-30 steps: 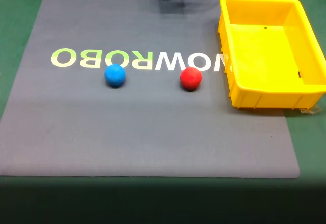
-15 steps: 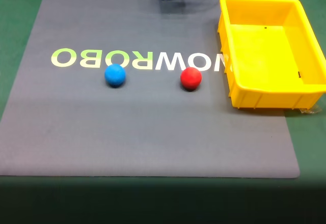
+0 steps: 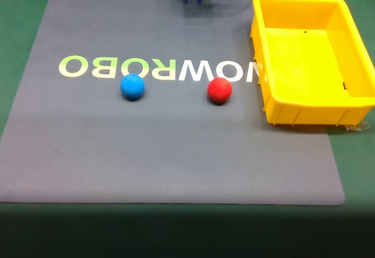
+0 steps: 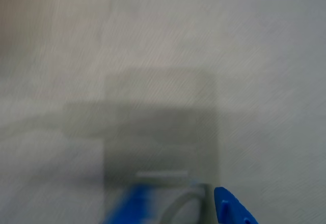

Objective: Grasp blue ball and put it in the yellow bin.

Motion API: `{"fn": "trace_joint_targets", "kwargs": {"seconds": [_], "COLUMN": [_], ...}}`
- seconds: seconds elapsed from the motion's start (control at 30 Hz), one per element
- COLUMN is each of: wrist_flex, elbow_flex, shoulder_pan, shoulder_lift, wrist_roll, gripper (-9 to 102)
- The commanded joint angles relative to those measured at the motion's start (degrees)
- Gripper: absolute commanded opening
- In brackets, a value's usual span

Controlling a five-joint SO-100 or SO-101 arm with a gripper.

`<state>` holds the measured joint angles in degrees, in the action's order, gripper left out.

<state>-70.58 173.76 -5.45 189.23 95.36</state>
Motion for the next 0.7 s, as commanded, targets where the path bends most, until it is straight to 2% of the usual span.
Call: {"fn": "trace_joint_targets", "kwargs": {"seconds": [0.0, 0.37, 0.67], "wrist_flex": [4.1, 18.6, 24.5], "elbow_flex": [-6.9, -36.4, -58.0], "shoulder_pan": [-2.5, -9.1, -14.0], "shoulder_lift": [-4.1, -44.3, -74.1], "wrist_roll": [2.5, 5.4, 5.4], "gripper": [32, 35, 34]}}
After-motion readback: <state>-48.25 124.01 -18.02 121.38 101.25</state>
